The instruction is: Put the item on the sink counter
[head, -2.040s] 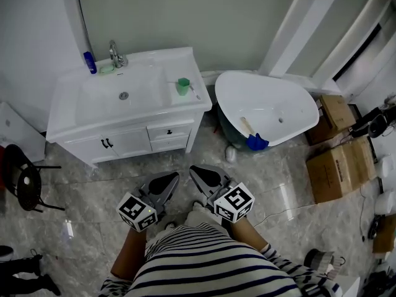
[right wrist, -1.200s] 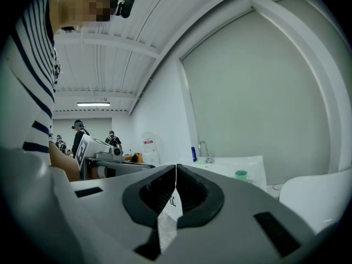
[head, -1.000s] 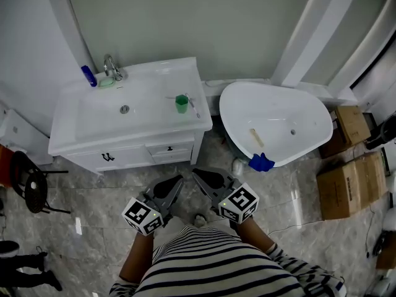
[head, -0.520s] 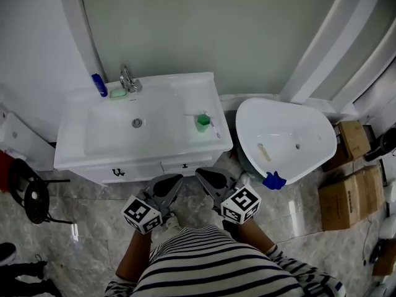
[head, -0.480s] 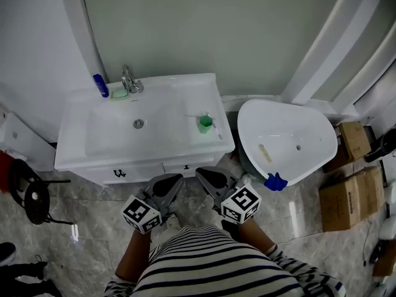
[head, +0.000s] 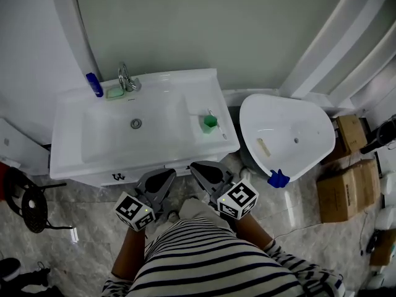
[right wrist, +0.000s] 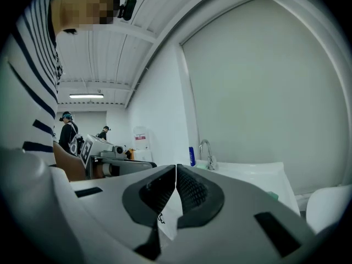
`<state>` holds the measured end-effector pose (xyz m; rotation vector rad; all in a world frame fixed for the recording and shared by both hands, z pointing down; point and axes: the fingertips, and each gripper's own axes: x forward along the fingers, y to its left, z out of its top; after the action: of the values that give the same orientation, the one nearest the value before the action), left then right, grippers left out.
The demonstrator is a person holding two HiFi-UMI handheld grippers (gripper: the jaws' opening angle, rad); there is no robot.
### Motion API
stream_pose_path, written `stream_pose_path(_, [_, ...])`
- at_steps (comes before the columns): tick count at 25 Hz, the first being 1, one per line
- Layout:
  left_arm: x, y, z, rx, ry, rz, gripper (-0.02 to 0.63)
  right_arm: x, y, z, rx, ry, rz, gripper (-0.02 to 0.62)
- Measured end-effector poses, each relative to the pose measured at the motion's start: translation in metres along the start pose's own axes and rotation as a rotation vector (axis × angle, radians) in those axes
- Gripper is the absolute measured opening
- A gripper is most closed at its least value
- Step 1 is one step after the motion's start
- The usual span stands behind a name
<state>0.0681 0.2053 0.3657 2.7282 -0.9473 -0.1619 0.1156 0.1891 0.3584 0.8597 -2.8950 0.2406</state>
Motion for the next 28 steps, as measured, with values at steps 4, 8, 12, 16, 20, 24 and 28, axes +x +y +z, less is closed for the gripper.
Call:
stream_pose_path(4, [0.021,0.025,0.004,-0.003,0.012,-0.011,0.006,0.016,-0.026,0.005,0.005,0.002,-0.010,0.009])
stream_pose_path(8, [0.045,0.051,0.010,-0.001,0.025,-0.012,0.006,0.035,-0.055,0.015,0.011,-0.006,-0.002,0.009])
stream_pose_path(12, [0.077,0.080,0.023,0.028,0.042,-0.024,0.006,0.058,-0.089,0.035,-0.005,-0.026,0.013,0.009])
stream_pose_path(16, [0.110,0.108,0.034,0.042,0.045,-0.034,0.006,0.077,-0.118,0.039,-0.037,-0.021,0.022,0.009])
stream_pose_path(20, [0.143,0.127,0.037,0.073,0.077,-0.054,0.006,0.089,-0.145,0.042,-0.064,-0.003,0.028,0.009])
stream_pose_path(24, [0.165,0.133,0.039,0.120,0.116,-0.068,0.006,0.091,-0.167,0.047,-0.060,0.002,0.023,0.009])
stream_pose_path(28, [0.175,0.143,0.033,0.143,0.146,-0.066,0.006,0.091,-0.182,0.039,-0.061,0.042,0.020,0.033])
